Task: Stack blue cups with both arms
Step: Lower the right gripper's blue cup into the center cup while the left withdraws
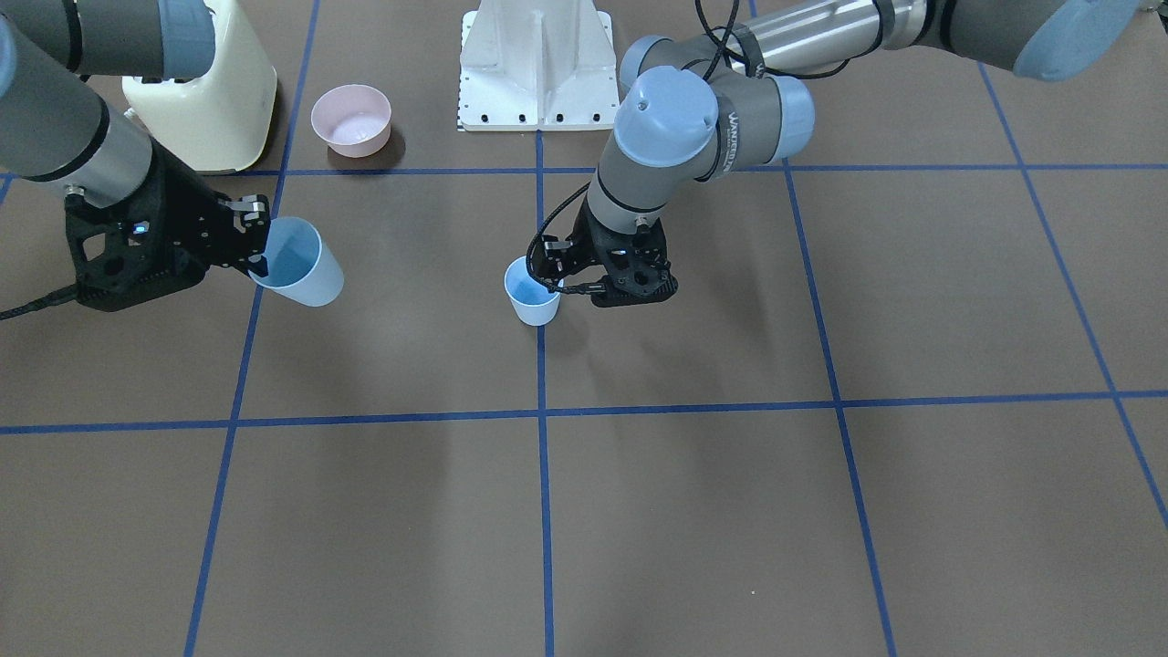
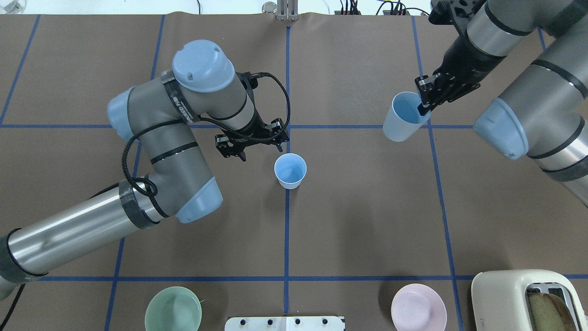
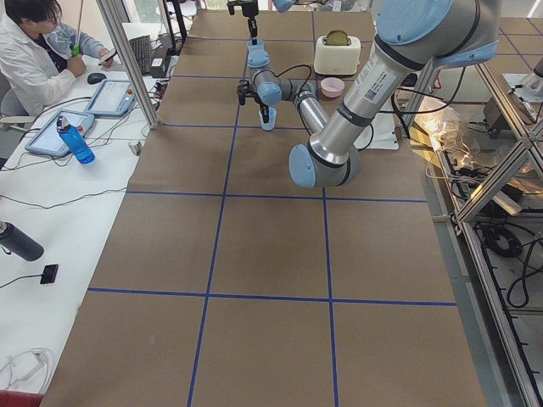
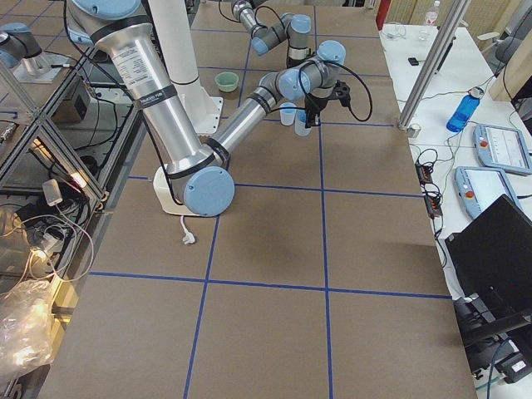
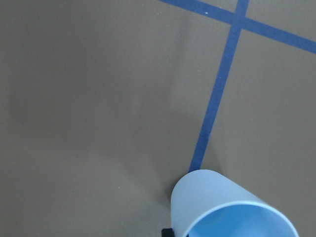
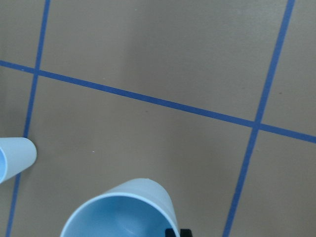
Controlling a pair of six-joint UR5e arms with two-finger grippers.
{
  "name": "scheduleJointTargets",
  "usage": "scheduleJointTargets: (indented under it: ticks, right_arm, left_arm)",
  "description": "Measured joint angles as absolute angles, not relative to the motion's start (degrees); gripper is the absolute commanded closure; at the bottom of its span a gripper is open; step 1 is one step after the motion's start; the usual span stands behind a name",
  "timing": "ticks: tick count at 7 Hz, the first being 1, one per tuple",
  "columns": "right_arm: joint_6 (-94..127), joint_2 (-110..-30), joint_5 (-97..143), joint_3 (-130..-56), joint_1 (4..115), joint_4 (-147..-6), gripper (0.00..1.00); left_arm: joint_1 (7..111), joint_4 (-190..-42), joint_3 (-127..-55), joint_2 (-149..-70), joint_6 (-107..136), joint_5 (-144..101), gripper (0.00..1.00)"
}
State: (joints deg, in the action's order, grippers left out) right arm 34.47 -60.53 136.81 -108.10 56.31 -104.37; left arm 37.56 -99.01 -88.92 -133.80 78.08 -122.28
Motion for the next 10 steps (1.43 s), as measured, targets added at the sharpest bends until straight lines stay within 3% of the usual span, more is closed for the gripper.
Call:
scheduleJointTargets:
  ticks: [7,10]
  right_arm:
    - [55.4,-50.0,125.4,-102.5,41.6,-98.1,1.0]
    - [58.3,-48.6,121.1,-101.2,37.8,-97.6,1.0]
  left_arm:
    - [53.4,-98.6,-92.8,-118.1,48.9,-132.1,0.02]
    - [54.9,-98.6,-92.5,-115.9,44.4,-132.2,0.02]
